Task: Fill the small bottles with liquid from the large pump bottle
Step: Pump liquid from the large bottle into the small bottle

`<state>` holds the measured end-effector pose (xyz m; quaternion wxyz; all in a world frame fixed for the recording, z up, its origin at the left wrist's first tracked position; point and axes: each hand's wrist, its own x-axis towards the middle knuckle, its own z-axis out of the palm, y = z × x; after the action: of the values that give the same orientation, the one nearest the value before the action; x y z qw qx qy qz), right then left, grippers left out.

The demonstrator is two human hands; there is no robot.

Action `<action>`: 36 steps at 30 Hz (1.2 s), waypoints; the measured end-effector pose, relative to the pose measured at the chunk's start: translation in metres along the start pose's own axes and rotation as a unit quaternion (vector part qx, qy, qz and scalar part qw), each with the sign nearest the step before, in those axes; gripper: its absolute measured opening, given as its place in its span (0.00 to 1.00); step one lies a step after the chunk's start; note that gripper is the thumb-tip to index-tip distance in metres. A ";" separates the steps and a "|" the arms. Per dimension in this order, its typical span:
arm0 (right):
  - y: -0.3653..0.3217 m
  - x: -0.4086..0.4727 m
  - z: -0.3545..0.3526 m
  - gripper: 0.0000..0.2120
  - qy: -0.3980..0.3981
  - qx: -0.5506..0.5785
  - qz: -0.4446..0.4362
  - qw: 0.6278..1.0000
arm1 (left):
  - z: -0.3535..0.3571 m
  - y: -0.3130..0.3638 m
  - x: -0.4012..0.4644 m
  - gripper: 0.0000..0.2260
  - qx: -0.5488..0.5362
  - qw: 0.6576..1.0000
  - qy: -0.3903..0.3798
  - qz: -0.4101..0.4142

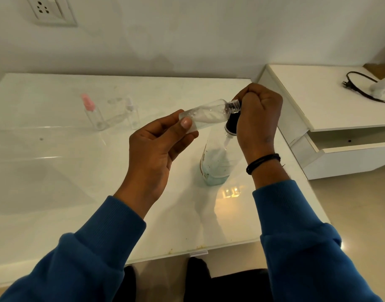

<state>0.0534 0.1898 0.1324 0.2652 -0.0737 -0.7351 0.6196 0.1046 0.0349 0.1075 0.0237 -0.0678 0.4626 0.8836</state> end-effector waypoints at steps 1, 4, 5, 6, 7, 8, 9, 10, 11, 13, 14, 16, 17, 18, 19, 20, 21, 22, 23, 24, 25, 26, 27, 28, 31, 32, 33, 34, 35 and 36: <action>0.001 -0.001 0.001 0.13 -0.001 0.005 0.005 1.000 | 0.000 0.000 0.000 0.15 0.000 1.000 0.000 -0.001; 0.001 0.001 0.000 0.13 -0.005 -0.012 0.002 1.000 | -0.001 0.000 -0.001 0.16 0.001 1.000 0.000 -0.004; 0.001 0.003 -0.001 0.13 -0.003 -0.018 -0.003 1.000 | 0.000 0.000 -0.001 0.16 0.001 1.000 0.000 -0.004; 0.000 0.003 -0.001 0.13 0.000 -0.020 -0.007 1.000 | 0.000 0.000 -0.001 0.16 0.002 1.000 0.000 -0.003; 0.000 0.003 0.000 0.14 0.003 -0.014 -0.009 1.000 | 0.000 0.000 -0.001 0.15 0.002 1.000 0.001 -0.001; 0.000 0.002 0.000 0.14 0.006 -0.006 -0.009 1.000 | 0.001 0.000 0.000 0.15 0.003 1.000 0.001 0.002; 0.000 0.001 0.001 0.15 0.007 0.004 -0.006 1.000 | 0.000 0.000 0.000 0.14 0.005 1.000 0.003 0.004; 0.001 -0.001 0.001 0.16 0.007 0.010 -0.004 1.000 | 0.000 0.000 -0.001 0.14 0.007 1.000 0.003 0.004; 0.002 -0.001 0.002 0.16 0.006 0.009 -0.002 1.000 | 0.000 0.001 -0.001 0.15 0.007 1.000 0.003 0.005; 0.001 0.000 0.001 0.17 0.001 -0.004 -0.002 1.000 | 0.000 0.001 -0.001 0.15 0.005 1.000 0.003 0.002; 0.000 0.001 0.000 0.16 0.000 -0.014 -0.007 1.000 | 0.000 0.000 -0.001 0.15 0.005 1.000 0.003 0.001; -0.002 0.003 0.000 0.14 0.001 -0.026 -0.020 0.999 | 0.000 0.000 -0.001 0.14 0.002 1.000 0.004 0.001; -0.001 0.003 0.001 0.14 0.004 -0.027 -0.022 0.999 | 0.000 0.000 -0.001 0.14 0.000 1.000 0.005 0.001; -0.001 0.002 0.001 0.14 0.007 -0.025 -0.021 0.999 | 0.000 0.000 -0.001 0.14 -0.001 1.000 0.008 0.001; 0.002 0.002 0.002 0.14 0.008 -0.022 -0.018 1.000 | 0.000 0.000 -0.001 0.14 -0.001 1.000 0.011 0.001; 0.004 0.001 0.002 0.15 0.008 -0.021 -0.014 1.000 | 0.000 0.000 -0.001 0.14 0.001 1.000 0.014 0.000; 0.006 0.000 0.002 0.15 0.008 -0.025 -0.011 1.000 | 0.000 0.000 -0.002 0.14 0.002 1.000 0.015 -0.002; 0.005 0.000 0.001 0.15 0.006 -0.033 -0.010 0.999 | 0.000 0.000 -0.002 0.14 0.003 1.000 0.015 -0.003; 0.005 0.001 0.000 0.16 0.004 -0.043 -0.011 0.999 | 0.000 0.000 -0.003 0.14 0.004 1.000 0.015 -0.003; 0.003 0.002 -0.001 0.15 0.004 -0.050 -0.015 0.999 | 0.000 0.000 -0.003 0.15 0.006 1.000 0.013 -0.003; 0.001 0.003 -0.001 0.15 0.006 -0.052 -0.020 0.998 | 0.000 0.001 -0.003 0.15 0.007 1.000 0.011 -0.003; -0.001 0.003 -0.001 0.14 0.007 -0.048 -0.023 0.999 | 0.001 0.001 -0.002 0.15 0.007 1.000 0.010 -0.003; -0.001 0.002 0.000 0.14 0.007 -0.041 -0.024 0.999 | 0.001 0.001 -0.002 0.15 0.007 1.000 0.010 -0.002; -0.001 0.001 0.000 0.14 0.006 -0.032 -0.022 0.999 | 0.001 0.001 -0.001 0.15 0.008 1.000 0.012 -0.002; 0.003 -0.002 0.001 0.16 0.001 -0.010 -0.002 1.000 | 0.001 0.001 -0.002 0.14 0.008 1.000 0.019 -0.004; 0.002 -0.002 0.000 0.17 -0.002 -0.010 0.002 1.000 | 0.001 0.000 -0.003 0.14 0.006 1.000 0.019 -0.005; 0.000 -0.001 -0.001 0.16 -0.004 -0.014 0.000 1.000 | 0.001 0.000 -0.002 0.14 0.006 1.000 0.019 -0.007; -0.002 0.000 -0.001 0.15 -0.005 -0.019 -0.007 1.000 | 0.001 0.000 -0.002 0.14 0.006 1.000 0.019 -0.008; -0.004 0.000 -0.001 0.14 -0.006 -0.021 -0.014 1.000 | 0.001 0.000 -0.001 0.14 0.006 1.000 0.017 -0.008; -0.005 0.001 -0.001 0.13 -0.006 -0.021 -0.018 1.000 | 0.001 0.000 -0.001 0.14 0.006 1.000 0.016 -0.009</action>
<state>0.0545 0.1900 0.1373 0.2702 -0.0628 -0.7509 0.5993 0.1055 0.0357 0.1085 0.0248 -0.0859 0.4673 0.8796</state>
